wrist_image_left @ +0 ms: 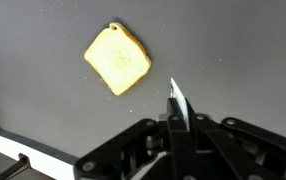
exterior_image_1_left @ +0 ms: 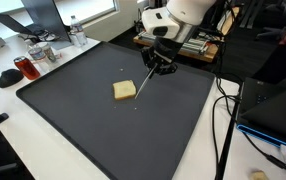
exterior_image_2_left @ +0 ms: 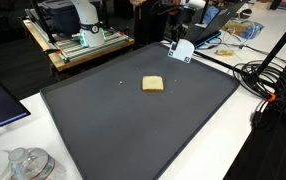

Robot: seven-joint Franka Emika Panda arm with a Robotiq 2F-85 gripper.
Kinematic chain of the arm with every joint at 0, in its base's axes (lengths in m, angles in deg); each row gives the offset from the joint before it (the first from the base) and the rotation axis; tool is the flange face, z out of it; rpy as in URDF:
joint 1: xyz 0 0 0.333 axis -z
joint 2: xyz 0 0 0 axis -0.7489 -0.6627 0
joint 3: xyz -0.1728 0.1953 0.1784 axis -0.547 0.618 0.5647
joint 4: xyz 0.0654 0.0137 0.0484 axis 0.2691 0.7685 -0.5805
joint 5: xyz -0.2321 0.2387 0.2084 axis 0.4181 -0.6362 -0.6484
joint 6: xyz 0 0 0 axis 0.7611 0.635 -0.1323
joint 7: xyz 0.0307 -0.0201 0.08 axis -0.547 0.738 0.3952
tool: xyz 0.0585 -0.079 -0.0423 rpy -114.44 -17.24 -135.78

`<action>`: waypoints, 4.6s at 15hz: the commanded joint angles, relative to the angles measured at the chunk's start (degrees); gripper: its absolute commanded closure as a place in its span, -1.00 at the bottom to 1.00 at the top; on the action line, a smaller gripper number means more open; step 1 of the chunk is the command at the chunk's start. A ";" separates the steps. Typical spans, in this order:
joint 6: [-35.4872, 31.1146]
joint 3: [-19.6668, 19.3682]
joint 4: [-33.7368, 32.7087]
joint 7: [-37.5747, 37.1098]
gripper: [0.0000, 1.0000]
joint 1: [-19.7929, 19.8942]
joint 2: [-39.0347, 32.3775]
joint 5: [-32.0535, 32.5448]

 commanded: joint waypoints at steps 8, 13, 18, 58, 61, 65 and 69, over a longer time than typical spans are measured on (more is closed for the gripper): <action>9.39 -0.81 -8.77 -15.70 0.98 -5.40 -10.55 10.96; 9.66 0.10 -9.51 -15.25 0.98 -3.44 -12.37 8.19; 6.65 -0.04 -10.34 -8.16 0.98 2.90 -11.31 0.97; -22.29 -4.52 30.78 67.54 0.98 30.51 22.17 -75.20; -25.33 -4.22 33.64 62.82 0.98 27.66 24.44 -71.81; -26.29 -3.43 34.83 50.61 0.98 24.46 26.14 -59.28; -22.61 -2.49 32.37 41.04 0.98 22.21 26.77 -45.20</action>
